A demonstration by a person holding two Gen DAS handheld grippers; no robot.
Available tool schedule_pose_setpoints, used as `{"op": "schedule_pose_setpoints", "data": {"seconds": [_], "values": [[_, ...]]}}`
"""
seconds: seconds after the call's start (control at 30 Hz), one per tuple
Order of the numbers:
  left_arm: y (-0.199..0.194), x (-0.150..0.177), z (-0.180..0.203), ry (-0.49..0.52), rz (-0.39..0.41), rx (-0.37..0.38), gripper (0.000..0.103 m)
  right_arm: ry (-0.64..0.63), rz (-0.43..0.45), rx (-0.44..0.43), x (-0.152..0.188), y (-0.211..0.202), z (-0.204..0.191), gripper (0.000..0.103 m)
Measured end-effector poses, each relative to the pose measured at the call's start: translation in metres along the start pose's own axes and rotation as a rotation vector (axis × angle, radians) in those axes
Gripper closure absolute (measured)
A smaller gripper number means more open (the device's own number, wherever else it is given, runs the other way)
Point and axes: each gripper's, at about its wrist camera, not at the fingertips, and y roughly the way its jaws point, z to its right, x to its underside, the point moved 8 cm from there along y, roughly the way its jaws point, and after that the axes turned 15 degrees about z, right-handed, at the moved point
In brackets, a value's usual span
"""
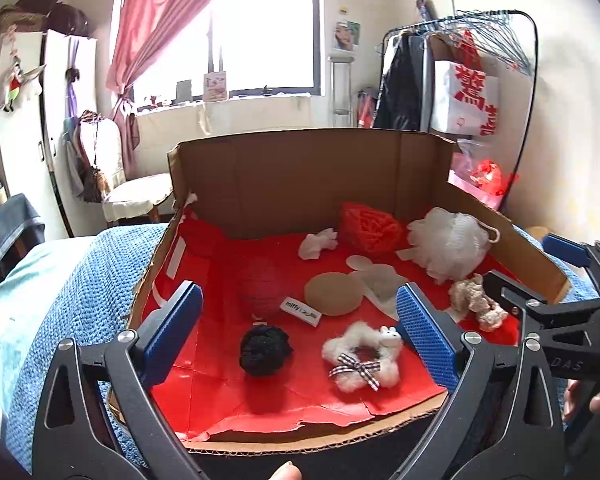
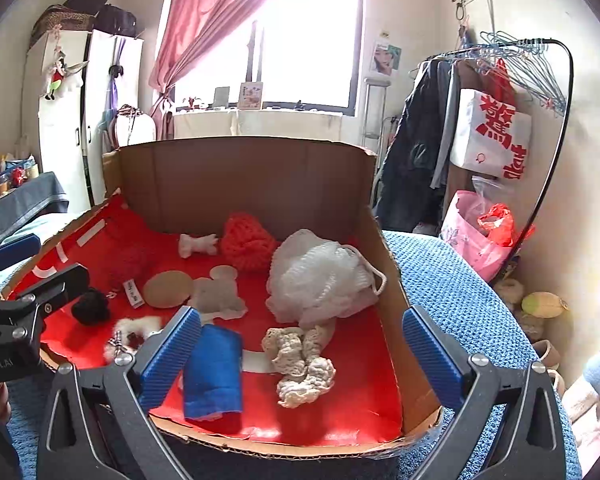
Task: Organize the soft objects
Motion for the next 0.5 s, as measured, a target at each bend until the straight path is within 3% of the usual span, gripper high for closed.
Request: {"op": "schedule_pose_setpoints", "data": {"seconds": [0.2, 0.5], "values": [[0.009, 0.010, -0.010, -0.016, 0.010, -0.044, 0.004, 0.014, 0.005, 0.003, 0.005, 0.005, 0.003, 0.000], [0.013, 0.018, -0.011, -0.015, -0.007, -0.046, 0.004, 0.009, -0.009, -0.007, 0.009, 0.009, -0.002, 0.000]]}}
